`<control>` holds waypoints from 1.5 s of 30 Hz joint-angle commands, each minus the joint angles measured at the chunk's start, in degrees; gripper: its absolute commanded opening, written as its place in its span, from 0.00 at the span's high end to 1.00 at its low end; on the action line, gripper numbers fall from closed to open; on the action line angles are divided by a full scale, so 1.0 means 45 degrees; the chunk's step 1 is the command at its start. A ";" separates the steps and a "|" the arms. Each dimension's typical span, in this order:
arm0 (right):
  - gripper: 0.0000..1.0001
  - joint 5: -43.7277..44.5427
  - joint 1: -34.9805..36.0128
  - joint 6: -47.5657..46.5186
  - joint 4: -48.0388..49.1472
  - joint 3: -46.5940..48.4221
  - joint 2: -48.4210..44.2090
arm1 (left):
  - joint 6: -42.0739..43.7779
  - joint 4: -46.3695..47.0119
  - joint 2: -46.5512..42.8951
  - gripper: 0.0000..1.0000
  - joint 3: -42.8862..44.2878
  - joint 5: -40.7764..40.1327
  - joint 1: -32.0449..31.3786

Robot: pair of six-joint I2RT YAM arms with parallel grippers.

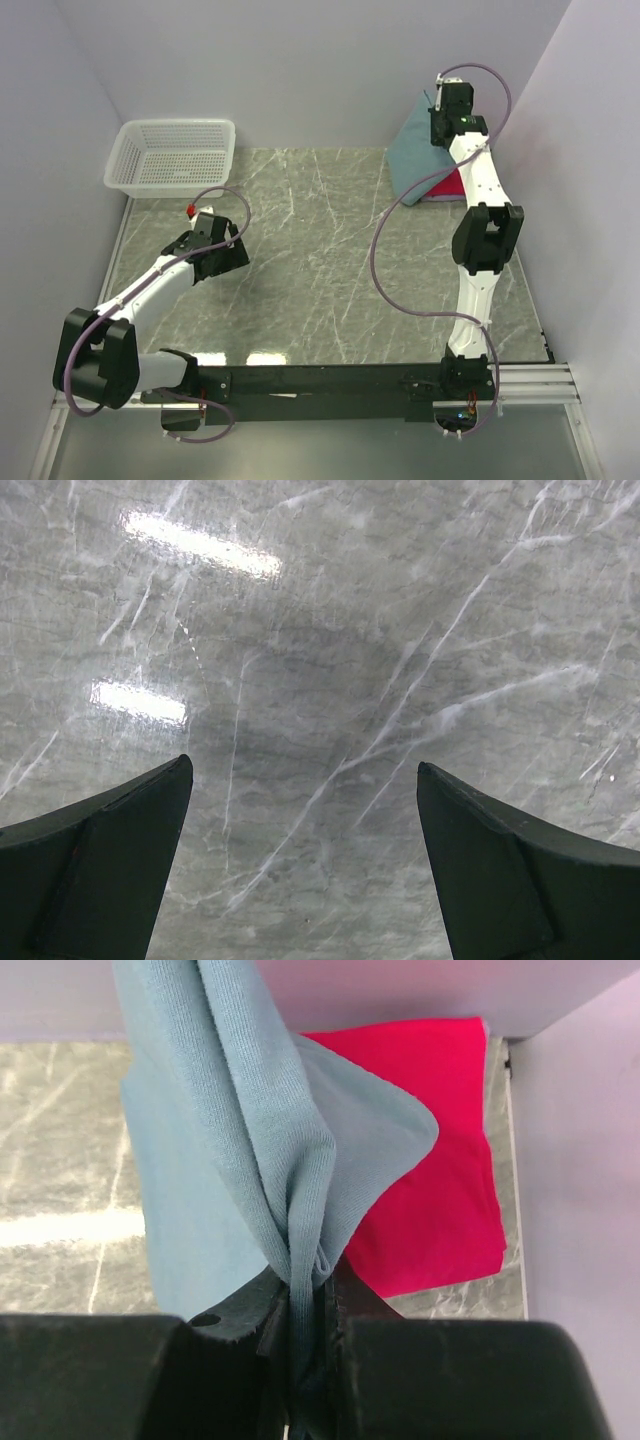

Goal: Fold and stack the t-shirts
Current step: Neatly place the folded tshirt to the corner, then reset both grippers

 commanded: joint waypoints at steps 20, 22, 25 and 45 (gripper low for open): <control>1.00 0.2387 -0.1725 -0.0938 0.4429 -0.0986 0.1195 | 0.0332 0.0519 0.0405 0.01 0.0161 -0.0062 0.0061; 1.00 0.2446 -0.1803 -0.1035 0.4624 -0.0908 0.1508 | 0.0332 0.0558 0.0366 0.01 0.0141 -0.0043 0.0041; 0.95 0.2602 -0.1783 -0.1192 0.4819 -0.0869 0.2017 | 0.0410 0.0695 0.0346 0.01 0.0102 0.0094 0.0041; 0.27 0.5730 -0.1628 0.4606 0.2049 -0.3619 -0.2703 | 0.0722 0.0051 -0.1488 0.01 0.1097 -0.0237 0.0041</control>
